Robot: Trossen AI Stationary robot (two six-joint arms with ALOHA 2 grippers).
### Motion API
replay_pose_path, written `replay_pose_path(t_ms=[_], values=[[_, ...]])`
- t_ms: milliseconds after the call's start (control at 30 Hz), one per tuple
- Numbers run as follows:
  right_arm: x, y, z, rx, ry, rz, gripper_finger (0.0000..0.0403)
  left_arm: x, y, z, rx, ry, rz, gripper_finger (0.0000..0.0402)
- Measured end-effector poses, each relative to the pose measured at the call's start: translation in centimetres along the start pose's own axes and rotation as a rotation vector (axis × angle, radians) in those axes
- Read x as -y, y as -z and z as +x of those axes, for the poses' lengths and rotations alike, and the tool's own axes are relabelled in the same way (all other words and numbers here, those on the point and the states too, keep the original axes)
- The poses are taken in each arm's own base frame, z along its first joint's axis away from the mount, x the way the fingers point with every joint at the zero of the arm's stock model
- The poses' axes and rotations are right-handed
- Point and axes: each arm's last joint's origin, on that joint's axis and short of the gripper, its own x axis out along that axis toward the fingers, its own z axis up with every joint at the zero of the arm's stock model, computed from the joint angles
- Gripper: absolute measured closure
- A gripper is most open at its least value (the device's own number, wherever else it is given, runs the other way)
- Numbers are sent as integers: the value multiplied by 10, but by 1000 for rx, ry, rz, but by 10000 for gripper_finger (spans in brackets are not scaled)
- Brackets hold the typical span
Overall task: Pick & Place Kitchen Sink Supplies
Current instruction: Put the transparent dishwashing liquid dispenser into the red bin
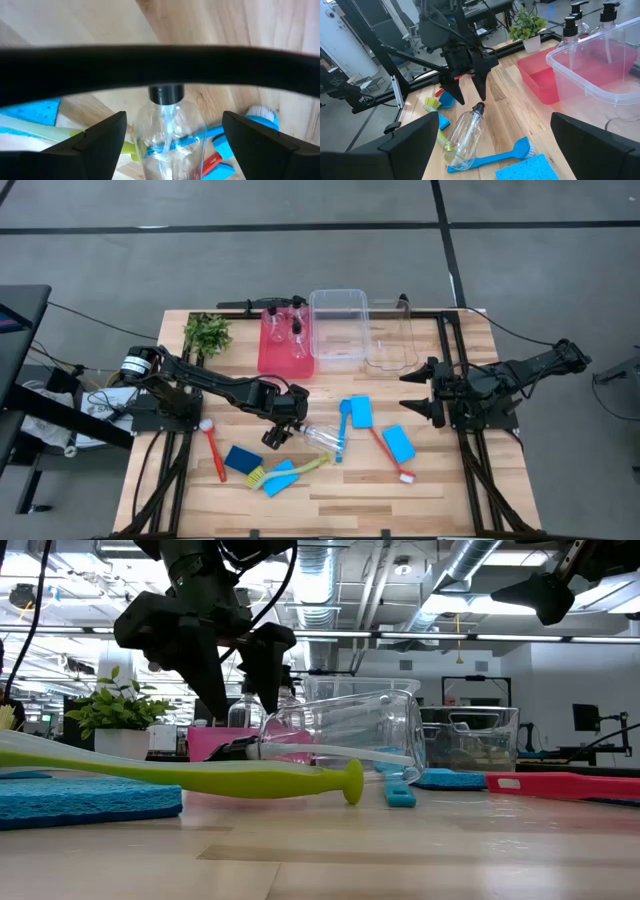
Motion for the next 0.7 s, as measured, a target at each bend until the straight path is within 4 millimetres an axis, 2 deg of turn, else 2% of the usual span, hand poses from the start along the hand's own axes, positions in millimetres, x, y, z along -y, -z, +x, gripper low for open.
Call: replay_pose_path(t_ms=[300, 700], values=[[0, 0, 0, 0, 0, 0, 26, 0, 0, 0, -2, 1, -64, 73], [0, 0, 0, 0, 0, 0, 26, -4, -13, 16, -31, 5, -97, 73]])
